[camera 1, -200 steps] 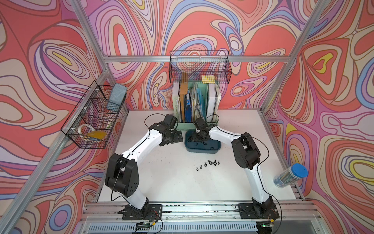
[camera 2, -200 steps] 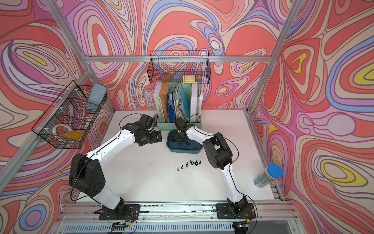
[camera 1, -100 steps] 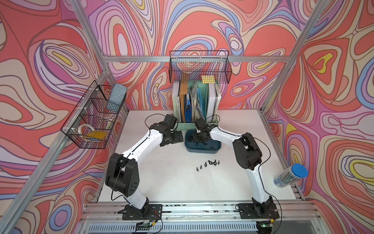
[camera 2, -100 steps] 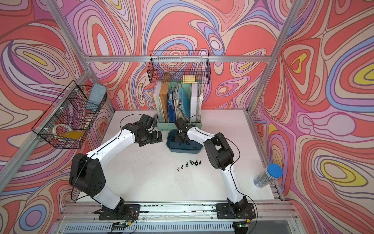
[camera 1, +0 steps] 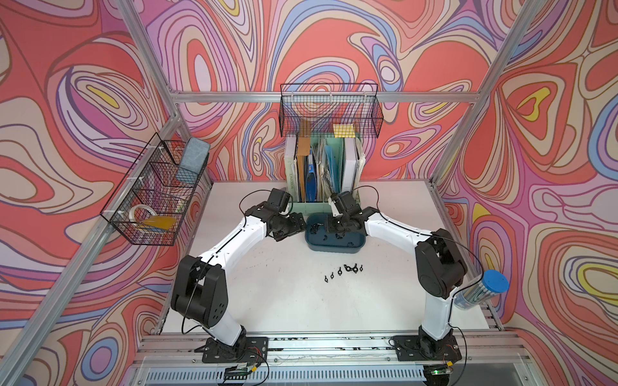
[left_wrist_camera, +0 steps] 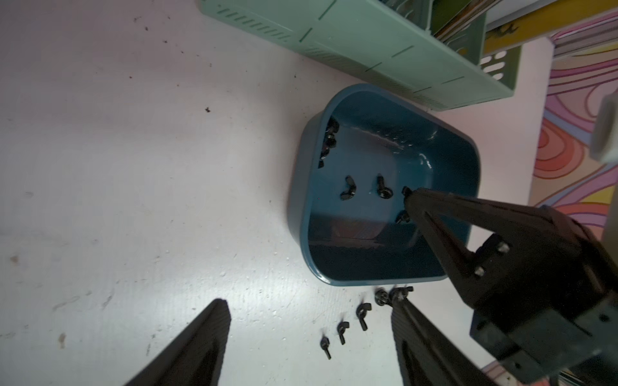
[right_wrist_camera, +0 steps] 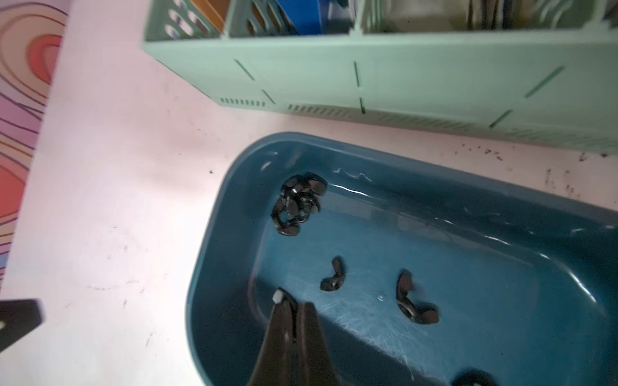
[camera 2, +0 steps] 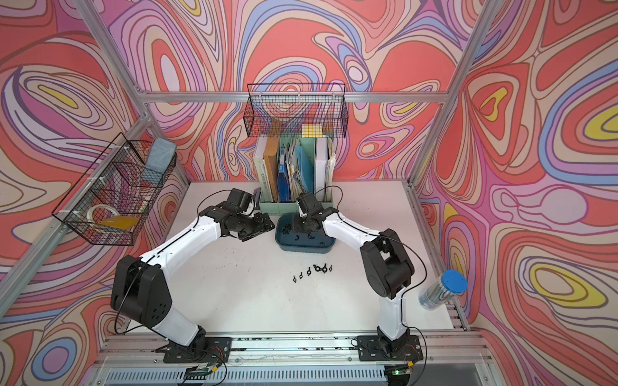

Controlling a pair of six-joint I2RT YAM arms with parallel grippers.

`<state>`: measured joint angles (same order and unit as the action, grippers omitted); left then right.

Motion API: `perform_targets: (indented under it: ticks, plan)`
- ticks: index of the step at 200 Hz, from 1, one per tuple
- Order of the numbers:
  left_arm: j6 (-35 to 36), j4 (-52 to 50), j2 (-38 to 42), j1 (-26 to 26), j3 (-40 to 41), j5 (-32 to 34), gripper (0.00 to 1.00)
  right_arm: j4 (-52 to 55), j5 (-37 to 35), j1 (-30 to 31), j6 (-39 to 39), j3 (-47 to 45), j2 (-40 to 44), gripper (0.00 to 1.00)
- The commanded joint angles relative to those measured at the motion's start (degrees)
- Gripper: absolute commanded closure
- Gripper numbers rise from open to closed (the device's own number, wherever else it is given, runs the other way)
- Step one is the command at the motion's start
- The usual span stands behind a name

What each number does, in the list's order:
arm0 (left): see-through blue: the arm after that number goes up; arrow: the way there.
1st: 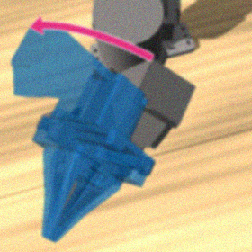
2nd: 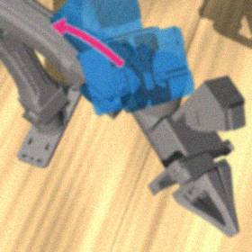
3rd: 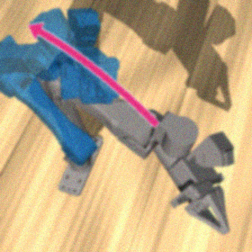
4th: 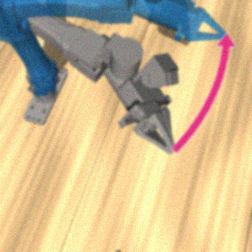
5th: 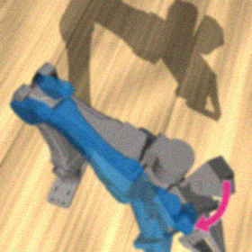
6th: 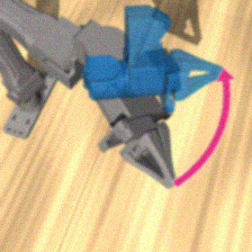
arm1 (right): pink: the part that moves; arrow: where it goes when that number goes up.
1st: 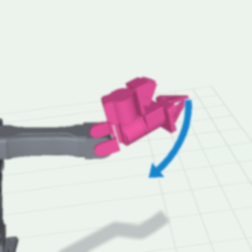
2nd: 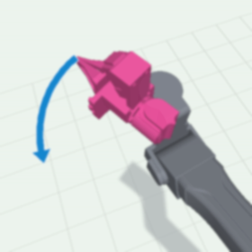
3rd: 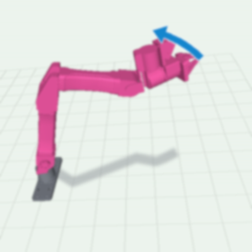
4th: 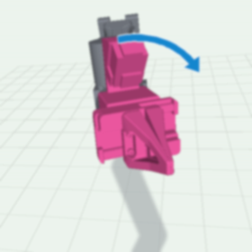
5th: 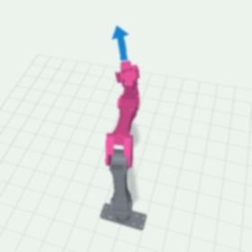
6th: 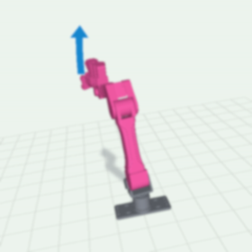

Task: Take out the wing nut from the storage box
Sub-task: Pick up the wing nut from the storage box.

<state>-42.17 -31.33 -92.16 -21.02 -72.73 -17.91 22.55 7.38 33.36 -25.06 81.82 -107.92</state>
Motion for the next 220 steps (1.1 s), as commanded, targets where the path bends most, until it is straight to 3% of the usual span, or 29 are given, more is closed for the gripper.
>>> perform_targets:
  ticks: [1,45,108,180,220]
  plan:
    - [-6.8,10.6,1.2,0.9,3.0,-9.5,0.27,-3.5,2.6,-0.1,0.9,-2.5,4.0,1.0]
    - [-17.3,26.5,0.5,1.3,7.9,-17.0,0.38,-6.3,5.8,0.1,0.3,-5.5,9.0,1.0]
    - [-26.9,40.1,-1.0,1.3,12.3,-21.5,0.54,-7.4,8.6,0.6,0.0,-6.4,10.5,1.0]
    - [-28.4,42.0,-1.9,1.2,13.3,-22.6,0.72,-7.7,9.0,0.9,-0.5,-5.8,10.6,1.0]
    - [-29.2,42.9,-2.7,1.3,13.3,-23.0,0.77,-7.7,9.8,0.9,-0.6,-5.3,10.5,1.0]
